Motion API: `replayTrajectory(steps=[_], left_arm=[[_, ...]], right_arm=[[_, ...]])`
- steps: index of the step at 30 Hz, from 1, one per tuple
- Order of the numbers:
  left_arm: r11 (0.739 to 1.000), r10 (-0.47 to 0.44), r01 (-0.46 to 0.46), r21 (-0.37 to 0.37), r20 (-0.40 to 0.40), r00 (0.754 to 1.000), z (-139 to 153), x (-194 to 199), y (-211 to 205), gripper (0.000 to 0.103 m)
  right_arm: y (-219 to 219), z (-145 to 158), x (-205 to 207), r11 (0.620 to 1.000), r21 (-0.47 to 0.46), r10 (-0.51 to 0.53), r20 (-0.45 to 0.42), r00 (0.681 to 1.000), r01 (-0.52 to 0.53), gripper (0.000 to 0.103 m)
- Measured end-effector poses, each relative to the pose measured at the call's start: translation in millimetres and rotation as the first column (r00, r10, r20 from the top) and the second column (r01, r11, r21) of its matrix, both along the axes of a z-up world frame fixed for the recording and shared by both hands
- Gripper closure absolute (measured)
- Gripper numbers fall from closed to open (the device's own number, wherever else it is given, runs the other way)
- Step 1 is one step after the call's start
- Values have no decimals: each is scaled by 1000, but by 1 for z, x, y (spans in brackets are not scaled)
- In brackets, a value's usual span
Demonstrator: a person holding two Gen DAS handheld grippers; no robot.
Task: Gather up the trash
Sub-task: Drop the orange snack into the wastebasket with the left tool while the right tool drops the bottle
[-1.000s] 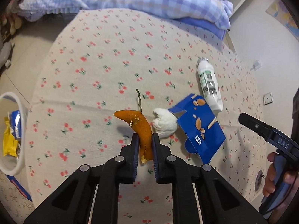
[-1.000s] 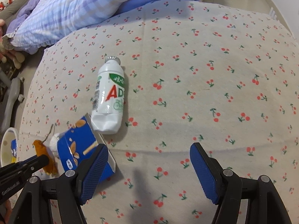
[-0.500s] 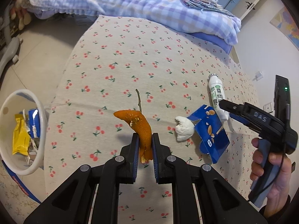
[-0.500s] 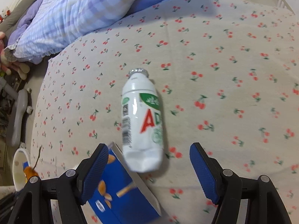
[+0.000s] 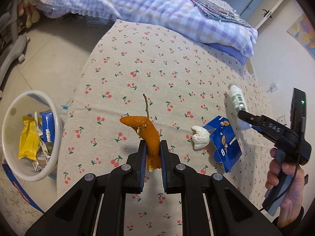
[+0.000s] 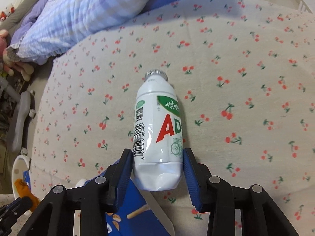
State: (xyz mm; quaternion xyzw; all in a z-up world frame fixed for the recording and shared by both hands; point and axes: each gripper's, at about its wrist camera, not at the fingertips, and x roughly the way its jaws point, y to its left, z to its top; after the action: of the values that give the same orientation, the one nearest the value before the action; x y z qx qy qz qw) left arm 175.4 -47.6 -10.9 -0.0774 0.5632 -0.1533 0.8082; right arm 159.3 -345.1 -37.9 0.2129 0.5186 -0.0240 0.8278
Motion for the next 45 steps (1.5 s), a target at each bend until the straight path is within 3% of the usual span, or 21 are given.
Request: replayTrajectory(steps=[7, 16, 26, 35, 45], left_arm=[[1000, 15, -15, -6, 17, 1000, 5, -6, 10, 89], [998, 56, -56, -2, 39, 998, 9, -12, 36, 89], [987, 160, -159, -13, 58, 985, 15, -16, 101, 89], [959, 282, -281, -27, 65, 957, 11, -14, 177, 89], [937, 346, -347, 33, 43, 937, -11, -2, 224, 88]], right_arm=[[15, 36, -20, 999, -11, 48, 74, 996, -48, 58], [56, 60, -35, 990, -17, 140, 124, 982, -139, 58], [113, 69, -30, 971, -27, 239, 151, 959, -237, 58], [167, 63, -23, 945, -39, 326, 144, 934, -324, 58], [195, 54, -20, 928, -46, 373, 126, 919, -370, 58]])
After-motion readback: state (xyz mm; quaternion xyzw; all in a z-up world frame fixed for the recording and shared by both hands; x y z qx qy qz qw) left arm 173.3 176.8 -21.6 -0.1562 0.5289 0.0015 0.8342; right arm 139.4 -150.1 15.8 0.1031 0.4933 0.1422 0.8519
